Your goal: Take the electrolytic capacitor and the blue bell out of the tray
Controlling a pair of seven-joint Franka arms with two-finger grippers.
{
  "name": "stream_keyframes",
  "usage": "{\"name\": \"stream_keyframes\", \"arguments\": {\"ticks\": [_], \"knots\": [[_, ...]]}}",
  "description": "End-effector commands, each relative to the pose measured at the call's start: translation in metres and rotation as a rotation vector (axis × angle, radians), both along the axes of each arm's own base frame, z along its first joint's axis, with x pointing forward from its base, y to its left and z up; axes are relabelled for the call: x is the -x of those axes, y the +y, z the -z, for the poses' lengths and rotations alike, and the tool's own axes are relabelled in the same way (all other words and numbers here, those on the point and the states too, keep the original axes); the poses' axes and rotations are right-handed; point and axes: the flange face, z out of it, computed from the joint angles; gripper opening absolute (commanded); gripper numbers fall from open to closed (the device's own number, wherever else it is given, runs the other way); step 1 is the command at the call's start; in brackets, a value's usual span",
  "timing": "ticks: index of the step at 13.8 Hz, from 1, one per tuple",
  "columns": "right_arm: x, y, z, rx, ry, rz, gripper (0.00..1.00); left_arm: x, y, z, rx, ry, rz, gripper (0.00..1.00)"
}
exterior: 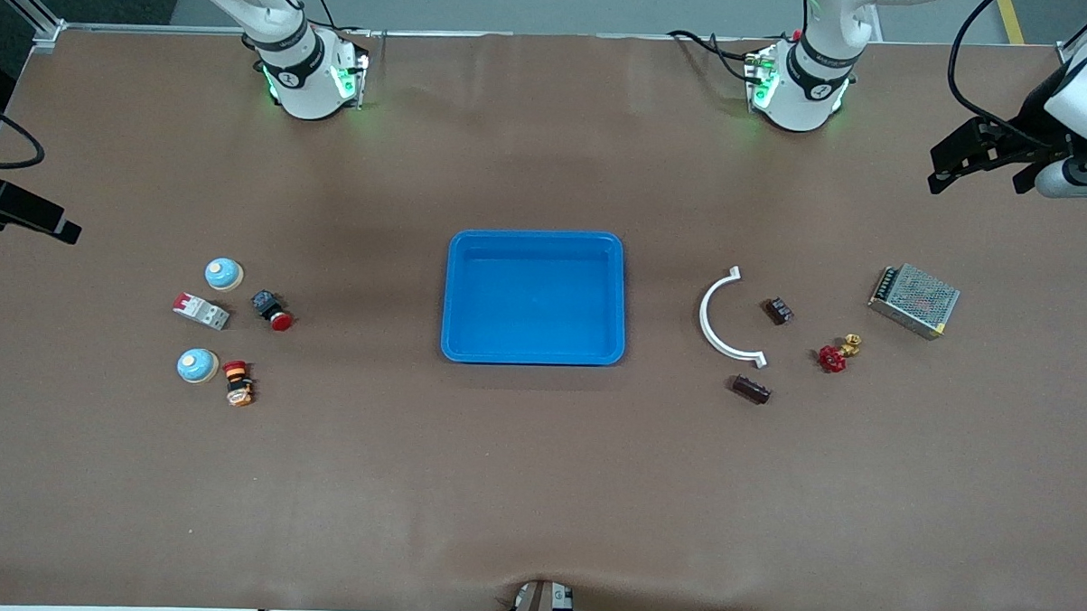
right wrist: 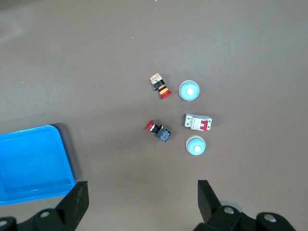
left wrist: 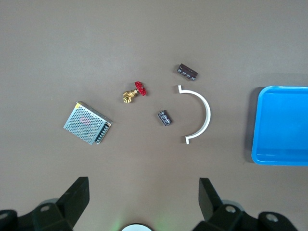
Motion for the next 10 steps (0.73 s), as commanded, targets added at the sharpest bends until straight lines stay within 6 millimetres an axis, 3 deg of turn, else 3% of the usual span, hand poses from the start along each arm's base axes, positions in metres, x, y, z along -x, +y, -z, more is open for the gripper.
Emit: {"name": "stream_keyframes", "arguments": {"ticks": [1,6,10], "knots": [[0.008,0.002,-0.017,0.031,-0.023,0.0,1.0,0.011,0.0,-0.002,0.001,-0.01,0.0,1.0],[0.02,-0.006,-0.041,0.058,-0.05,0.001,1.0,0.008,0.0,0.001,0.002,-0.012,0.0,1.0],[0.025,-0.007,-0.048,0.063,-0.064,0.0,1.0,0.009,0.0,0.0,0.002,-0.013,0.0,1.0]]}}
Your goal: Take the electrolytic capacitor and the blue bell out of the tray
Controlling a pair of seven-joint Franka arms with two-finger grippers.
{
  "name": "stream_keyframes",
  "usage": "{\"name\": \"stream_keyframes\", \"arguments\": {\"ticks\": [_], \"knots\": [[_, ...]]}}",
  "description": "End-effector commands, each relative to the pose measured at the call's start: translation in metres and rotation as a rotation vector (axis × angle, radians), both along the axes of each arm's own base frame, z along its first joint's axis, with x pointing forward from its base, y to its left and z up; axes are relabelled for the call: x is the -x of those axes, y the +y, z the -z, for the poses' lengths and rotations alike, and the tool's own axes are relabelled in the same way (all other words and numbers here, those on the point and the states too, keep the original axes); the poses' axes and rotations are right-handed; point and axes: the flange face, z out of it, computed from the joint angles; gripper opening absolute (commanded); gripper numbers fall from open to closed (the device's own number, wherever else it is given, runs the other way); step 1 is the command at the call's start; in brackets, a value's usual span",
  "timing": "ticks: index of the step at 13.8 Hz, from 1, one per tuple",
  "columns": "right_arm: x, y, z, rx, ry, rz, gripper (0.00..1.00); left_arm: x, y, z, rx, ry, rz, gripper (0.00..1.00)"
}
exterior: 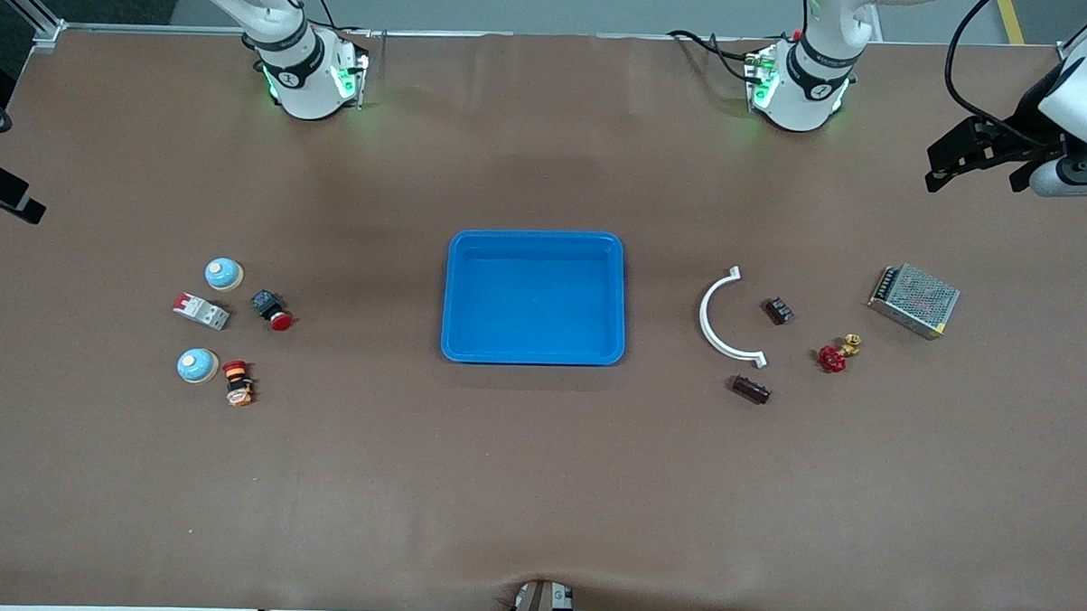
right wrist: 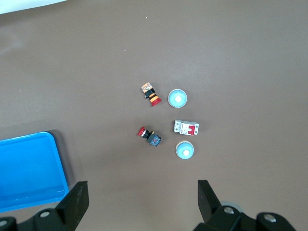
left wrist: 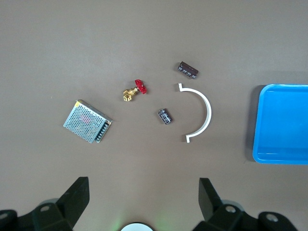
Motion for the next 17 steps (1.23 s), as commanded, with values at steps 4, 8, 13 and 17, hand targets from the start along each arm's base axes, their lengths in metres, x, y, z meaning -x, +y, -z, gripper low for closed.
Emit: {"name": "stream_keyframes", "arguments": {"ticks": [4,8,13,17], "knots": [[0.023,-0.011,-0.028,0.014,-0.038,-0.003,1.0,0.008,0.0,-0.003,0.002,-0.015,0.0,1.0],[0.036,-0.011,-0.022,0.008,-0.019,0.011,1.0,0.008,0.0,0.001,0.001,-0.008,0.0,1.0],[0.039,-0.013,-0.004,0.003,0.008,0.023,1.0,0.009,0.0,0.002,0.003,-0.006,0.0,1.0],[0.033,-0.016,0.037,-0.003,0.062,0.041,1.0,0.008,0.0,0.002,0.001,-0.006,-0.001,1.0]]}}
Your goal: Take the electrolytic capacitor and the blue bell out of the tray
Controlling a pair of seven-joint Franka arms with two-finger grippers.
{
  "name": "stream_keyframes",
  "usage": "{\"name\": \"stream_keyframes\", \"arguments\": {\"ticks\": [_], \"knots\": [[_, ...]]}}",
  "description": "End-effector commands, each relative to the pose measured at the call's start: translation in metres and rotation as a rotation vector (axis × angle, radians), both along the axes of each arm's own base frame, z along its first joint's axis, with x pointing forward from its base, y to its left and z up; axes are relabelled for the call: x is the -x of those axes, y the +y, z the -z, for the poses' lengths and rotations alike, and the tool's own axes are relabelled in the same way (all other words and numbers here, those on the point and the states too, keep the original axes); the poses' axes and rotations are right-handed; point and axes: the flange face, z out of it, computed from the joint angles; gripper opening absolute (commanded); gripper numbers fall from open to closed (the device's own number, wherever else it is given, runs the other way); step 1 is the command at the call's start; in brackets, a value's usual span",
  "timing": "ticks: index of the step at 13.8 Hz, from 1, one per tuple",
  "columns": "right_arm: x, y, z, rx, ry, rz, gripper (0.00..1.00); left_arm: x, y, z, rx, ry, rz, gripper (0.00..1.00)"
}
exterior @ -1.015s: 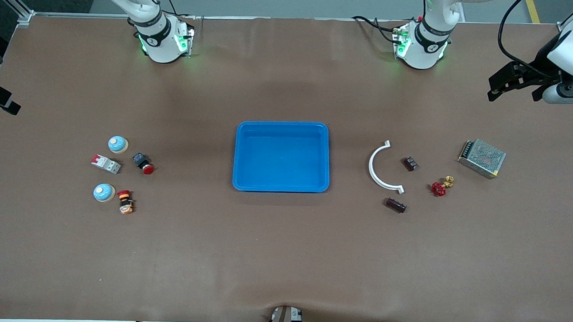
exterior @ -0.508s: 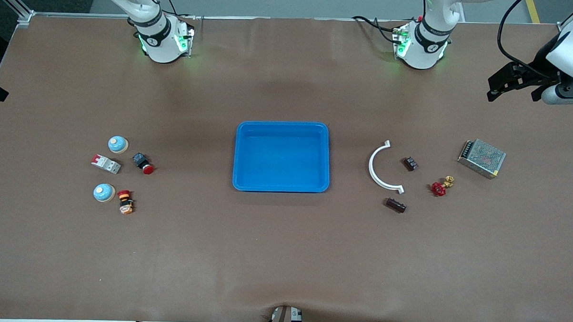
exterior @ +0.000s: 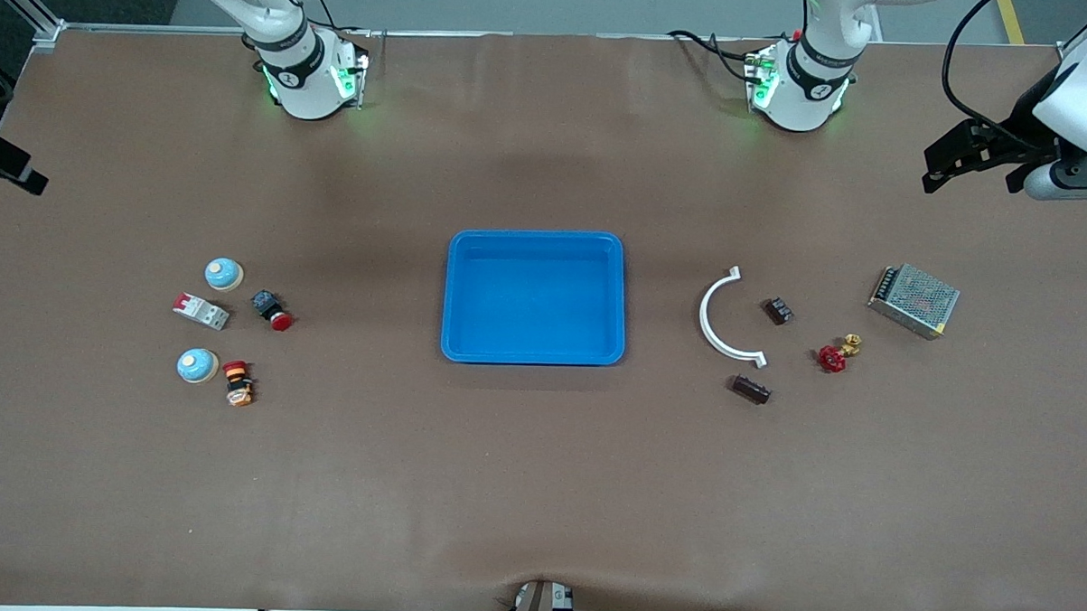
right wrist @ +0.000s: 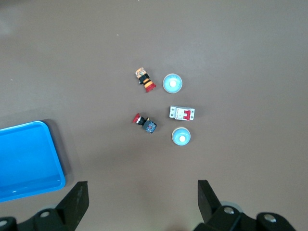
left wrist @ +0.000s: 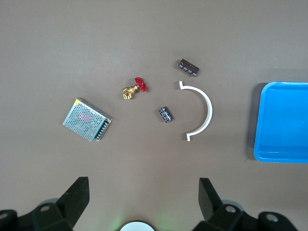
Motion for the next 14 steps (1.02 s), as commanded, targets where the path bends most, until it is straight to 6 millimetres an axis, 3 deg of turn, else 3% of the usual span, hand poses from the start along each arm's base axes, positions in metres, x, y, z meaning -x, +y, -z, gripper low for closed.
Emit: {"name": "stream_keyframes", "arguments": {"ticks": [1,5,8,14], "knots": [[0.005,-0.005,0.025,0.009,0.027,0.017,1.0,0.008,0.0,-0.004,0.003,-0.02,-0.001,1.0],[0.0,0.005,0.047,0.061,0.04,-0.015,1.0,0.009,0.002,-0.007,0.006,-0.032,0.005,1.0],[-0.005,0.029,0.049,0.104,0.032,-0.066,1.0,0.009,0.004,-0.017,0.007,-0.054,0.007,1.0],[-0.007,0.038,0.049,0.098,0.011,-0.086,1.0,0.005,0.003,-0.019,0.008,-0.054,0.01,1.0]]}}
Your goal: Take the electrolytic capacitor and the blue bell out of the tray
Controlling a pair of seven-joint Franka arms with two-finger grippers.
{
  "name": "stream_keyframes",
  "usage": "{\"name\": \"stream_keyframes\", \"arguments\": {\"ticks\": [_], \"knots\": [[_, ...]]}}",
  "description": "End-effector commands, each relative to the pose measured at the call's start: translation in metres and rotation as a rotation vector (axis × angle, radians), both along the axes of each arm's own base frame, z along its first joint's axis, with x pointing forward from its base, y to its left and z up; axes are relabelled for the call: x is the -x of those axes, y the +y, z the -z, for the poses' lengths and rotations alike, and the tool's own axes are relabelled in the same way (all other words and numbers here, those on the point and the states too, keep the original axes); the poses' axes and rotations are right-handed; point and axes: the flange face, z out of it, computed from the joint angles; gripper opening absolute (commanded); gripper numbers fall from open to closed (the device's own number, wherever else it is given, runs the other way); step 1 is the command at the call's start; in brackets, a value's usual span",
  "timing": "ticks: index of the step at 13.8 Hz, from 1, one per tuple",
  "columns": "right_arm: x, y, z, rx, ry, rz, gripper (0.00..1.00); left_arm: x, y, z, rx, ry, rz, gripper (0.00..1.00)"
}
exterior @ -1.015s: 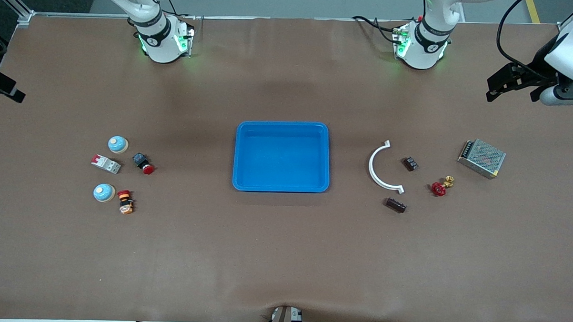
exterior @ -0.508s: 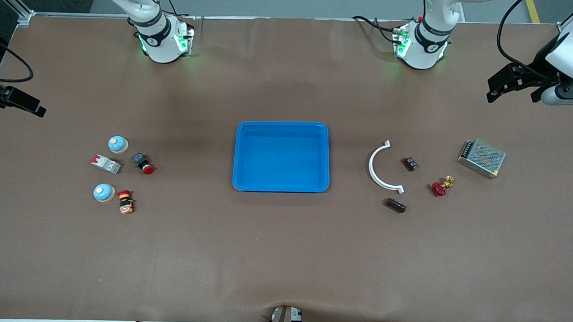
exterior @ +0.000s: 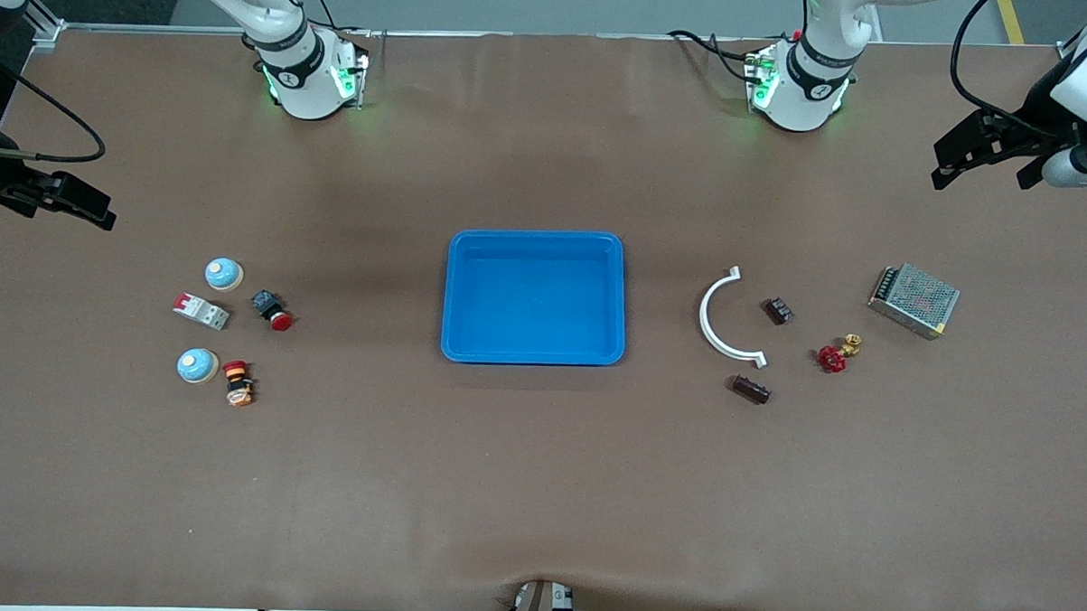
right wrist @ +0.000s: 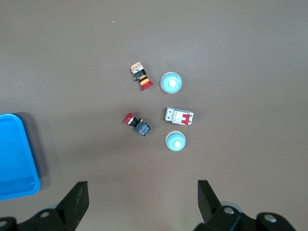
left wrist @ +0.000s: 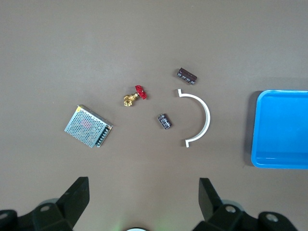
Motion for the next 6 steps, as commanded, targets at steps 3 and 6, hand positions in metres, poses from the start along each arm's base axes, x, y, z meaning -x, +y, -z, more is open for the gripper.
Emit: {"name": "stream_keyframes", "arguments": {"ticks": [3,6], "knots": [[0.0035,0.0039,-0.0029,-0.023,-0.042,-0.006,1.0,0.0015,-0.0002,-0.0025,0.004,-0.005,0.009,1.0],[0.0009,0.0065,-0.0026,-0.073,-0.071,-0.002,1.0,0.0014,-0.0002,-0.0025,0.004,-0.005,0.008,1.0]]}}
